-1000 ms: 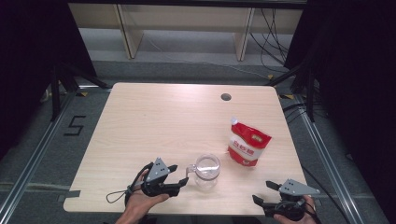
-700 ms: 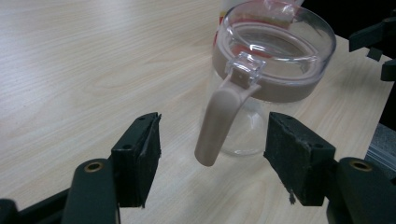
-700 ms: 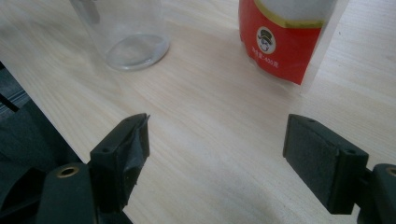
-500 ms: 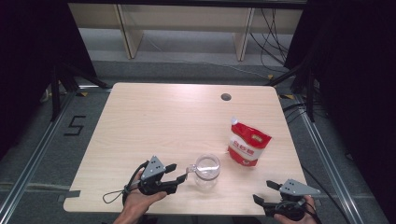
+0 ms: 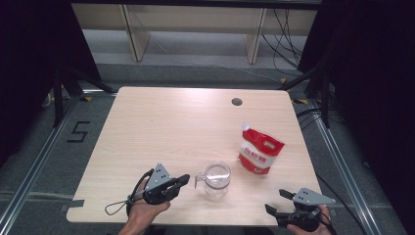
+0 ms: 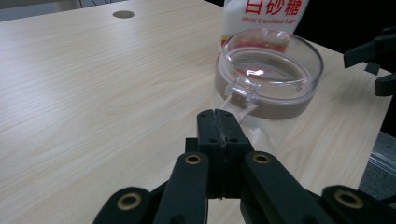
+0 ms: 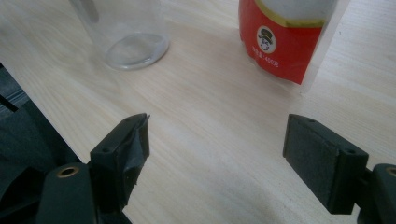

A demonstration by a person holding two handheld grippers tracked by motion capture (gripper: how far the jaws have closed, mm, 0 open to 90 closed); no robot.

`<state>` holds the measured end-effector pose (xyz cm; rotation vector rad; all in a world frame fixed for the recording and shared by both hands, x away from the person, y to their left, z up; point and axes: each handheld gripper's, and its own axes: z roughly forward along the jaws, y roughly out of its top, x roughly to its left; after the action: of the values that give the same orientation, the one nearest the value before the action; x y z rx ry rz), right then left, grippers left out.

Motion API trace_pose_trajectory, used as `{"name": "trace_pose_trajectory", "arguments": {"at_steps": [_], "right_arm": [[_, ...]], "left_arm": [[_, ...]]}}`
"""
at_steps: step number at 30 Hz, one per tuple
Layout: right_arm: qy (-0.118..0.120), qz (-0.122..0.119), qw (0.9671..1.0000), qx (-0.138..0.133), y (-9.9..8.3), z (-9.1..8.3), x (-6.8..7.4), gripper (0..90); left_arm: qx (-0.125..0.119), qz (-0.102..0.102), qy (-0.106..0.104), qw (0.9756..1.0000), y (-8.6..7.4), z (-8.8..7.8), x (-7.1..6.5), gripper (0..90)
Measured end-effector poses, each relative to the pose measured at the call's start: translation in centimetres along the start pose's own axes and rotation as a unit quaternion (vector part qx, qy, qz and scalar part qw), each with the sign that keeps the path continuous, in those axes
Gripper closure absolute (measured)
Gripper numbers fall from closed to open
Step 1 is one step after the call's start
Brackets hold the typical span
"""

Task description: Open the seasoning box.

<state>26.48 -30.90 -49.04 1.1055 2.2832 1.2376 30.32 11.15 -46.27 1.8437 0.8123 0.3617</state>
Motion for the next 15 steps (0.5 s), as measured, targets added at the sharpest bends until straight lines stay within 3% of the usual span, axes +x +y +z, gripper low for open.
{"name": "trace_pose_trajectory", "arguments": {"at_steps": [1,2,4,6,7,15], "right_arm": [[0.000,0.000,1.0000,0.000,0.0,0.0,0.0,23.5],[0.009,0.024,0.9996,0.009,0.0,-0.1,0.4,23.5],[0.008,0.008,0.9999,0.004,0.0,0.0,0.0,23.5],[0.008,0.009,0.9999,0.004,0.0,0.0,0.0,23.5],[0.007,0.009,0.9999,0.004,0.0,0.0,0.0,23.5],[0.008,0.019,0.9998,0.007,0.1,0.0,0.3,23.9]], "left_arm": [[0.001,0.005,-0.001,1.0000,0.1,0.0,-0.1,89.4],[0.001,0.004,0.000,1.0000,0.2,0.0,-0.3,89.4],[-0.006,0.003,-0.009,0.9999,0.5,0.1,-0.6,89.4],[-0.007,0.001,-0.009,0.9999,0.6,0.1,-0.8,89.4],[-0.005,0.011,-0.011,0.9999,0.8,0.0,-0.7,89.4],[-0.019,0.009,-0.015,0.9997,1.8,0.2,-1.1,89.5]]}}
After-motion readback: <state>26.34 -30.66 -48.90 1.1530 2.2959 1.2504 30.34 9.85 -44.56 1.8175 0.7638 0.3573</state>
